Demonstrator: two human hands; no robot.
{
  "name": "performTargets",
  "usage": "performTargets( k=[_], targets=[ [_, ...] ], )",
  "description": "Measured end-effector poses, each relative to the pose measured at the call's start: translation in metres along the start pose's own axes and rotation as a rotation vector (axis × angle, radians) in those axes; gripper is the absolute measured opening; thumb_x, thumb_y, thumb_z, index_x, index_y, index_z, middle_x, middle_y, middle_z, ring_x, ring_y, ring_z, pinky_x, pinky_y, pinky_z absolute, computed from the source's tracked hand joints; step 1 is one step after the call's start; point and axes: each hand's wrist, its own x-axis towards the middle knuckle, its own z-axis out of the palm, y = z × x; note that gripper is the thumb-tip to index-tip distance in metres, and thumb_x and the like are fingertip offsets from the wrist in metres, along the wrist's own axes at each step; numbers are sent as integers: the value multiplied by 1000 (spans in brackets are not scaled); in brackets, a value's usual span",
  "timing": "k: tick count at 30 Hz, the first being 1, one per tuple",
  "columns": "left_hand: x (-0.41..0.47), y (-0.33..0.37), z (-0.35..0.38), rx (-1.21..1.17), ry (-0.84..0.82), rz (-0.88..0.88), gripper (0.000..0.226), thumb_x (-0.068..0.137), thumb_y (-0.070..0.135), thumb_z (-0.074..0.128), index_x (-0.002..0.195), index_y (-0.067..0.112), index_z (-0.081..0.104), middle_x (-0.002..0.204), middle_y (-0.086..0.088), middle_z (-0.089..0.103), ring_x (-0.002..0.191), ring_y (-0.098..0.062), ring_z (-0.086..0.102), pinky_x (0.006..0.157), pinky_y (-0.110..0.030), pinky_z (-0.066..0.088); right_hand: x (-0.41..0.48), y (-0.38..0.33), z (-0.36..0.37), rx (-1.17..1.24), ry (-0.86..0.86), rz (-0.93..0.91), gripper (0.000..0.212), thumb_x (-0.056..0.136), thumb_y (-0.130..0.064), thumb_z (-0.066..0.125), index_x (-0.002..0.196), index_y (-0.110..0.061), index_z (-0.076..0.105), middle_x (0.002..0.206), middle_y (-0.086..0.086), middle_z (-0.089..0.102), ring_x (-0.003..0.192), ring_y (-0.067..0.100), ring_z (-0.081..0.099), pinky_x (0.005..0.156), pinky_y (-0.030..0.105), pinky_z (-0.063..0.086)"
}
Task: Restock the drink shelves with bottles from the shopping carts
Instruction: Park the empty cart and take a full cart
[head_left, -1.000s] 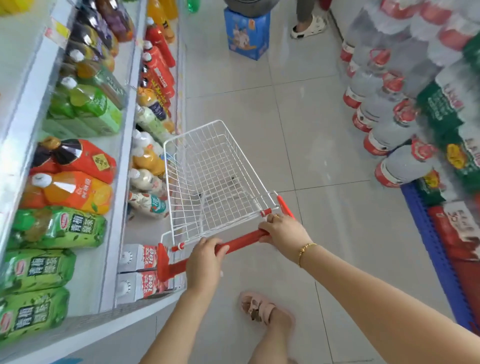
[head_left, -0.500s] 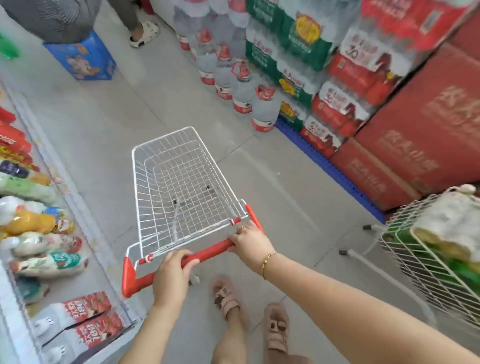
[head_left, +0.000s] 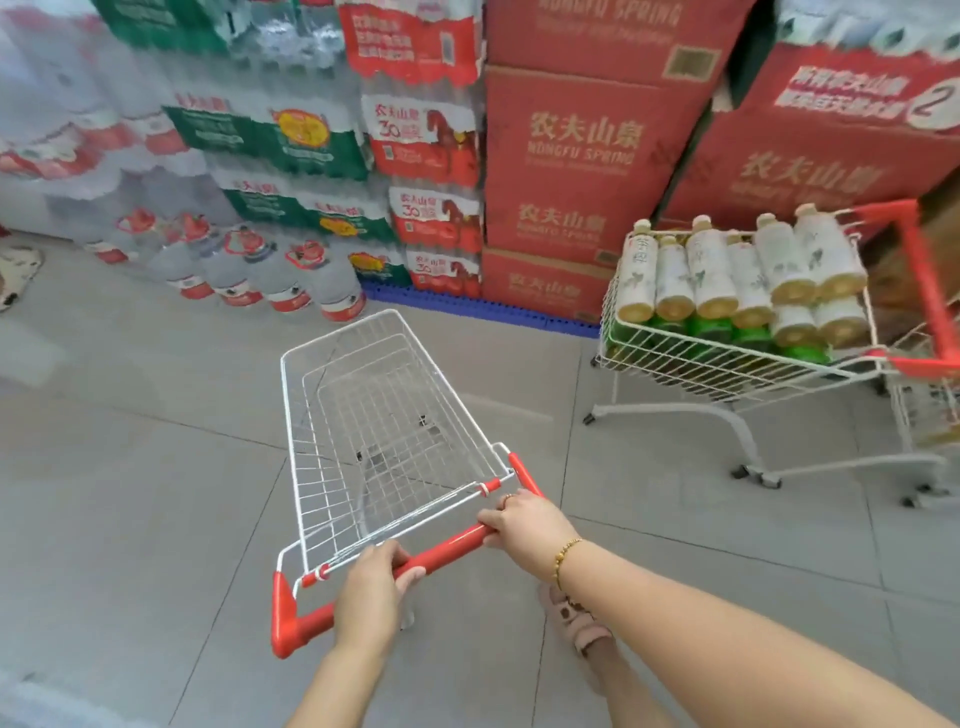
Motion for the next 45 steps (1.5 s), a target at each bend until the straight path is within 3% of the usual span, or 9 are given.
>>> performTargets(
  k=[13, 22, 26, 29, 31, 33, 37, 41, 45],
  targets=[
    [-107, 39, 66, 298, -305, 356, 15, 84, 40, 63, 86, 31, 51, 93, 8, 54, 85, -10, 53, 69, -25, 37, -193, 12, 92, 171, 21, 310, 32, 98, -29, 41, 120, -9, 52, 116, 16, 57, 110, 32, 53, 86, 39, 41],
    [-132, 74, 91, 364, -464, 465, 26, 76, 28, 74, 75, 32, 49, 80, 13, 48, 81, -9, 52, 64, -20, 34, -261, 7, 120, 211, -92, 386, 36, 99, -31, 39, 119, -3, 51, 116, 23, 58, 108, 38, 55, 84, 42, 41],
    [-120, 70, 85, 308, -457, 353, 30, 73, 26, 77, 74, 38, 50, 81, 9, 53, 82, -15, 56, 67, -22, 35, -250, -7, 123, 275, -68, 422, 36, 99, -30, 40, 118, -1, 50, 115, 24, 58, 108, 38, 55, 81, 41, 41],
    [-107, 64, 81, 204, -255, 260, 22, 78, 29, 74, 94, 17, 65, 105, -6, 58, 106, -25, 56, 83, -30, 40, -222, -26, 118, 317, -34, 444, 34, 99, -28, 39, 118, -2, 50, 117, 23, 58, 109, 37, 55, 71, 37, 31],
    [-102, 63, 79, -2, -74, -5, 57, 78, 26, 74, 124, -1, 52, 133, -22, 46, 128, -34, 41, 101, -40, 34, -201, -38, 108, 357, -11, 440, 30, 99, -24, 41, 120, -4, 49, 116, 22, 58, 108, 37, 56, 70, 36, 29],
    [-94, 65, 79, -138, -33, -283, 81, 75, 23, 78, 137, -5, 34, 134, -29, 46, 126, -39, 44, 102, -46, 37, -184, -44, 93, 427, -2, 359, 28, 95, -12, 46, 122, -11, 49, 109, 21, 61, 102, 36, 58, 70, 35, 34],
    [-75, 75, 73, -148, -87, -352, 82, 77, -1, 70, 143, -6, 21, 120, -33, 56, 111, -42, 56, 94, -44, 44, -172, -18, 61, 533, 34, 216, 34, 90, -12, 50, 120, -24, 60, 113, 10, 66, 103, 28, 58, 87, 36, 48],
    [-34, 73, 46, 33, -92, -348, 88, 82, -4, 60, 149, 0, 3, 124, -30, 55, 115, -42, 53, 93, -45, 42, -185, 74, 27, 665, 402, 525, 29, 94, -18, 48, 117, -17, 65, 119, 1, 65, 111, 18, 58, 98, 29, 43],
    [2, 69, 22, 181, -95, -299, 88, 82, -5, 55, 151, 10, 1, 118, -27, 58, 108, -43, 55, 85, -44, 45, -208, 190, -19, 683, 669, 813, 24, 90, -13, 54, 109, -11, 68, 110, 6, 69, 105, 21, 62, 94, 26, 43]
  ],
)
